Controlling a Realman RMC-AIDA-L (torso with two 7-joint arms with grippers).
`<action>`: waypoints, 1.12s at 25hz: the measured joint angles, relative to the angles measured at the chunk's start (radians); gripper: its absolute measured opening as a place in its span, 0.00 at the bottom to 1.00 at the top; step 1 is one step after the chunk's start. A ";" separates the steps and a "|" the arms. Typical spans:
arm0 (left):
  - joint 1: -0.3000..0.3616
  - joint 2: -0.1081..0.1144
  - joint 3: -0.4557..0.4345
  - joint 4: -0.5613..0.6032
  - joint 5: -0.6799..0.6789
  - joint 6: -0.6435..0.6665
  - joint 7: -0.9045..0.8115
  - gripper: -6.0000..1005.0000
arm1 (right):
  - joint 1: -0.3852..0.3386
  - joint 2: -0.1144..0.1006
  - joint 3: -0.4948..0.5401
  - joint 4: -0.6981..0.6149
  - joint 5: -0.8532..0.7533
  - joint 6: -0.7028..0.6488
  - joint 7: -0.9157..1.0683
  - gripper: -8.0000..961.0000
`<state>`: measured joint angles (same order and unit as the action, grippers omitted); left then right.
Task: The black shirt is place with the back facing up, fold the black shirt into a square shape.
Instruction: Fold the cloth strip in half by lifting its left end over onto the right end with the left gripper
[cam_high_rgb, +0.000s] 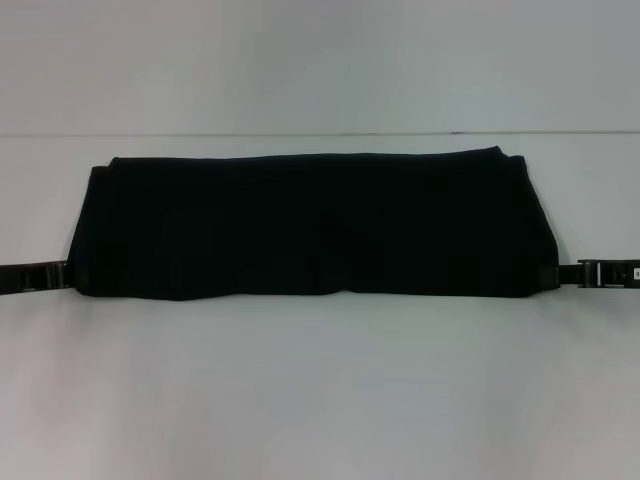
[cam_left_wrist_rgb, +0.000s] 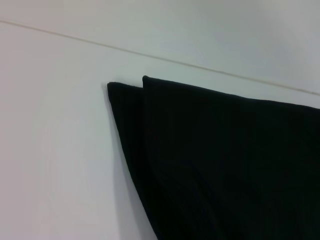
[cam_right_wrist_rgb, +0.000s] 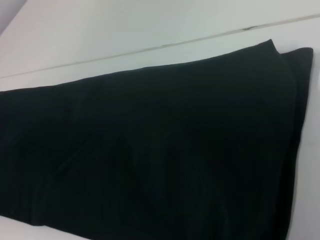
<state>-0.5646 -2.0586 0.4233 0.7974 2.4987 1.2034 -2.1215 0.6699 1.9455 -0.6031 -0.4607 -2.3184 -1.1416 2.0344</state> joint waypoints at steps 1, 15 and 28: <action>0.000 0.000 0.000 0.000 0.002 0.000 0.000 0.04 | 0.000 0.000 0.000 0.000 0.000 0.000 0.000 0.38; 0.010 0.000 -0.015 0.033 0.003 0.030 -0.003 0.08 | -0.017 -0.031 0.007 -0.006 0.002 -0.008 -0.016 0.02; 0.012 0.007 -0.056 0.040 0.003 0.049 0.010 0.13 | -0.036 -0.039 0.014 -0.019 0.003 -0.049 -0.017 0.07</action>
<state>-0.5522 -2.0517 0.3670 0.8376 2.5014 1.2524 -2.1118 0.6343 1.9064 -0.5895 -0.4795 -2.3149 -1.1908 2.0175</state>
